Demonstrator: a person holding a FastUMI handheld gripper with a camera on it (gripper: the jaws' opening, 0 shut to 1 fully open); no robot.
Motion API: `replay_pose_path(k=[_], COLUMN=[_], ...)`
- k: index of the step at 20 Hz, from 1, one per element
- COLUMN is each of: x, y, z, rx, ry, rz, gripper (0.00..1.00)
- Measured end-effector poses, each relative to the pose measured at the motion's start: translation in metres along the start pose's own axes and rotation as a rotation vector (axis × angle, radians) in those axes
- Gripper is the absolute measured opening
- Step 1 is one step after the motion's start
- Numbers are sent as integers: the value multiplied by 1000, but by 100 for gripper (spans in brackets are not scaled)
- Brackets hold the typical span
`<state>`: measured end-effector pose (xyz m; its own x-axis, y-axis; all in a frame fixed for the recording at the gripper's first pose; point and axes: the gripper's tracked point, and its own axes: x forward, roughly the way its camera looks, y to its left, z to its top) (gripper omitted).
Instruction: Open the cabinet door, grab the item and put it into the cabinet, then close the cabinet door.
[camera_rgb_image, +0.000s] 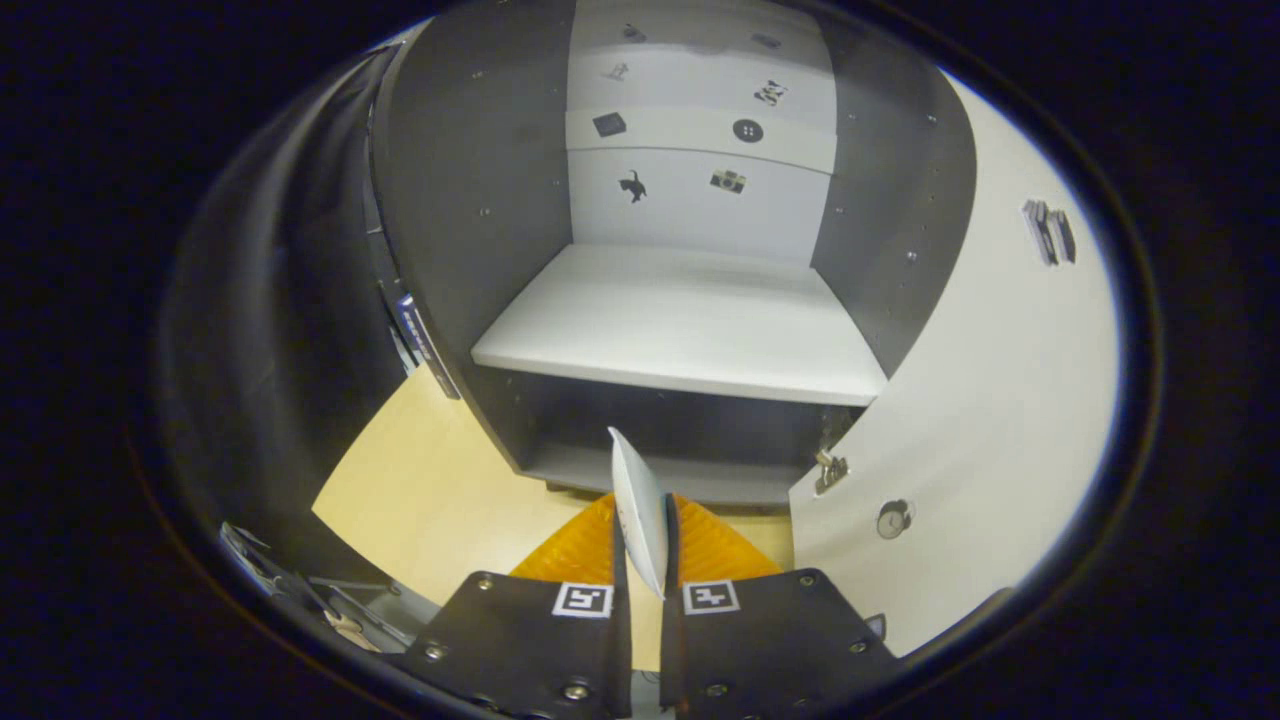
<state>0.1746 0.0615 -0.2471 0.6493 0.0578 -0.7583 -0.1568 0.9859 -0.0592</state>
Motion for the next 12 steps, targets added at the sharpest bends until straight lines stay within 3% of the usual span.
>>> replay_pose_path(k=[12], x=[32], y=[-29], z=[93], rx=[93], ry=[31], rz=[-3], gripper=[12])
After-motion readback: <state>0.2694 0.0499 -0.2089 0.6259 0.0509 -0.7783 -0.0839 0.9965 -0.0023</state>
